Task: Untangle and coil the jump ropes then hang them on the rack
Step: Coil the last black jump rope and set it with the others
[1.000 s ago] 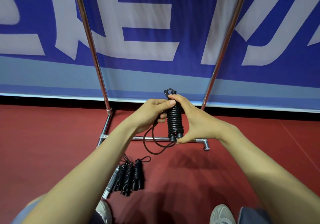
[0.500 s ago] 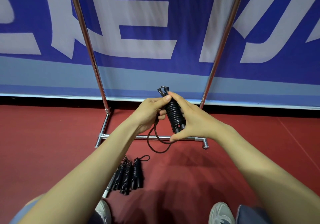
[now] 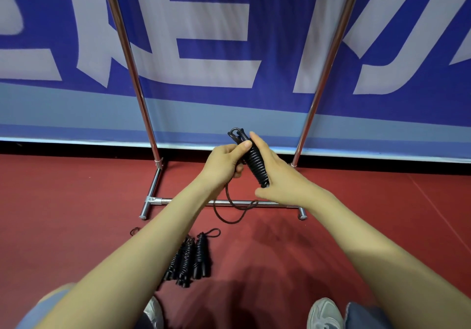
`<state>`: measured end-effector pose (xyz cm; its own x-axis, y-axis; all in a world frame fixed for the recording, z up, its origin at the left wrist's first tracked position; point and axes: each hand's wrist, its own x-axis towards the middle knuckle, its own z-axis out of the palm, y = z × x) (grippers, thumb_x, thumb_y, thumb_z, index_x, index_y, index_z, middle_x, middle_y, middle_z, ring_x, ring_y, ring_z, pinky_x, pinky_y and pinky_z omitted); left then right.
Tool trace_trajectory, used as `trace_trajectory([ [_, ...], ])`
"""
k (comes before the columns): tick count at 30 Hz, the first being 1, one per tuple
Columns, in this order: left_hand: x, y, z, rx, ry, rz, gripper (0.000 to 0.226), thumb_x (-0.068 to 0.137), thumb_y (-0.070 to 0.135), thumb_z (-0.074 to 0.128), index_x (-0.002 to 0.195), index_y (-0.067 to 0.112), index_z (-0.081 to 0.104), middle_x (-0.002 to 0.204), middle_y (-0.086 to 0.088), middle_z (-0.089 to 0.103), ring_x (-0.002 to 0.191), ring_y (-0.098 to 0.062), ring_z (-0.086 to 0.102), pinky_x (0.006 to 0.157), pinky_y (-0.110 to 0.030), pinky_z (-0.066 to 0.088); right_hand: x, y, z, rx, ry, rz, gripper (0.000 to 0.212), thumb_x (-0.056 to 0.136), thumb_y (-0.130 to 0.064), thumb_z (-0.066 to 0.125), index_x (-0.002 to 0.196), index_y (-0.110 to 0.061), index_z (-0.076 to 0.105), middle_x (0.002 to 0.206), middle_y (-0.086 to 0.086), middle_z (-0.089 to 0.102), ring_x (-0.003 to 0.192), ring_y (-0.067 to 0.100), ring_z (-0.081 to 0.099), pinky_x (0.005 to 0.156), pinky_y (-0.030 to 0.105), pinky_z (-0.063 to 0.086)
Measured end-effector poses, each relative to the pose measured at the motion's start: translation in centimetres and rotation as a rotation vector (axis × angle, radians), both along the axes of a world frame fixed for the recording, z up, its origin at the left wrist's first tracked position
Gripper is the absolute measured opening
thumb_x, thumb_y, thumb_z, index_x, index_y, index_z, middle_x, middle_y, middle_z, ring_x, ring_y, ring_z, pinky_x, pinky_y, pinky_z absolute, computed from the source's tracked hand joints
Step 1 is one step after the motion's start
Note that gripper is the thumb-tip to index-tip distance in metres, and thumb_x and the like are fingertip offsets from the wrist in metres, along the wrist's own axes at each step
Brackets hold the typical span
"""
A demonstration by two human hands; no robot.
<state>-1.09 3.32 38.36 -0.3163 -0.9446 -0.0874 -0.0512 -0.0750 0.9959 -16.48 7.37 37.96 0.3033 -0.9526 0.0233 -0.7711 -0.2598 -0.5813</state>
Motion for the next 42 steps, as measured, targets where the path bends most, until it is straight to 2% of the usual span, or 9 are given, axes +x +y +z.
trace_trajectory([
  [5,0.7,0.2,0.5,-0.110,-0.279,-0.065,0.038,0.102,0.035,0.041,0.089,0.008,0.065,0.037,0.012,0.049,0.035,-0.004,0.025,0.044,-0.021,0.024,0.0,-0.2,0.2,-0.130,0.108,-0.124,0.093,0.081,-0.013,0.058,0.150,-0.048,0.007,0.101,-0.002,0.044,0.083,0.023,0.054,0.069,0.034,0.045],
  [11,1.4,-0.2,0.3,-0.161,-0.069,-0.175,0.030,0.102,0.025,0.044,0.123,0.016,0.063,0.100,0.001,0.071,0.049,-0.008,0.028,0.055,-0.018,0.034,0.0,-0.2,0.5,-0.221,-0.228,-0.228,0.083,0.074,-0.010,0.065,0.144,-0.043,0.035,0.109,-0.003,0.061,0.085,0.011,0.056,0.076,0.023,0.043],
  [15,2.2,-0.6,0.7,-0.170,-0.050,-0.269,0.035,0.102,0.024,0.043,0.135,0.026,0.052,0.087,0.001,0.067,0.051,-0.009,0.033,0.067,-0.023,0.044,-0.4,-0.1,1.7,-0.181,-0.498,-0.280,0.074,0.080,-0.008,0.070,0.140,-0.042,0.043,0.098,-0.009,0.064,0.059,0.003,0.050,0.062,0.019,0.044],
  [18,2.6,-0.7,0.9,-0.114,0.043,-0.232,0.023,0.100,0.019,0.047,0.117,0.013,0.062,0.069,0.005,0.059,0.051,-0.009,0.032,0.062,-0.021,0.042,-1.6,0.1,2.6,-0.076,-0.715,-0.265,0.078,0.080,0.003,0.067,0.138,-0.045,0.044,0.076,-0.011,0.058,0.047,0.011,0.042,0.044,0.023,0.038],
  [23,3.4,-1.1,0.2,-0.026,-0.007,-0.147,0.017,0.093,0.020,0.057,0.085,0.011,0.068,0.059,0.006,0.054,0.054,-0.007,0.044,0.062,-0.019,0.041,-2.0,1.1,3.7,0.183,-0.855,0.020,0.077,0.070,-0.001,0.065,0.129,-0.048,0.051,0.089,0.016,0.056,0.046,0.013,0.041,0.036,0.017,0.030],
  [29,3.9,-0.7,0.7,-0.149,-0.288,-0.279,0.023,0.078,-0.009,0.067,0.065,0.011,0.071,0.053,0.006,0.059,0.052,-0.002,0.049,0.059,-0.014,0.042,-3.9,2.2,4.5,0.555,-0.612,0.268,0.073,0.068,-0.003,0.069,0.127,-0.045,0.058,0.082,0.014,0.057,0.047,0.013,0.043,0.035,0.016,0.030],
  [35,2.4,0.1,0.9,-0.261,-0.619,-0.350,0.010,0.073,0.014,0.082,0.079,0.011,0.075,0.071,0.007,0.068,0.064,0.004,0.057,0.069,-0.013,0.043,-2.9,2.0,3.0,0.650,-0.230,0.214,0.067,0.078,0.002,0.067,0.127,-0.042,0.054,0.074,0.016,0.058,0.045,0.013,0.045,0.037,0.020,0.033],
  [38,1.4,0.6,0.2,-0.259,-0.610,-0.199,0.001,0.079,0.013,0.074,0.079,0.011,0.074,0.073,0.006,0.067,0.071,-0.001,0.057,0.068,-0.015,0.042,-2.3,2.0,2.4,0.606,-0.134,0.138,0.065,0.079,-0.002,0.065,0.125,-0.044,0.044,0.081,0.028,0.055,0.050,0.021,0.046,0.041,0.027,0.038],
  [42,0.2,1.4,0.5,-0.276,-0.496,-0.035,0.008,0.088,0.013,0.065,0.083,0.009,0.071,0.073,-0.004,0.064,0.061,-0.013,0.054,0.050,-0.012,0.042,-2.2,1.8,2.4,0.513,-0.078,0.020,0.065,0.079,-0.005,0.065,0.129,-0.032,0.033,0.076,0.015,0.056,0.055,0.024,0.049,0.042,0.027,0.042],
])
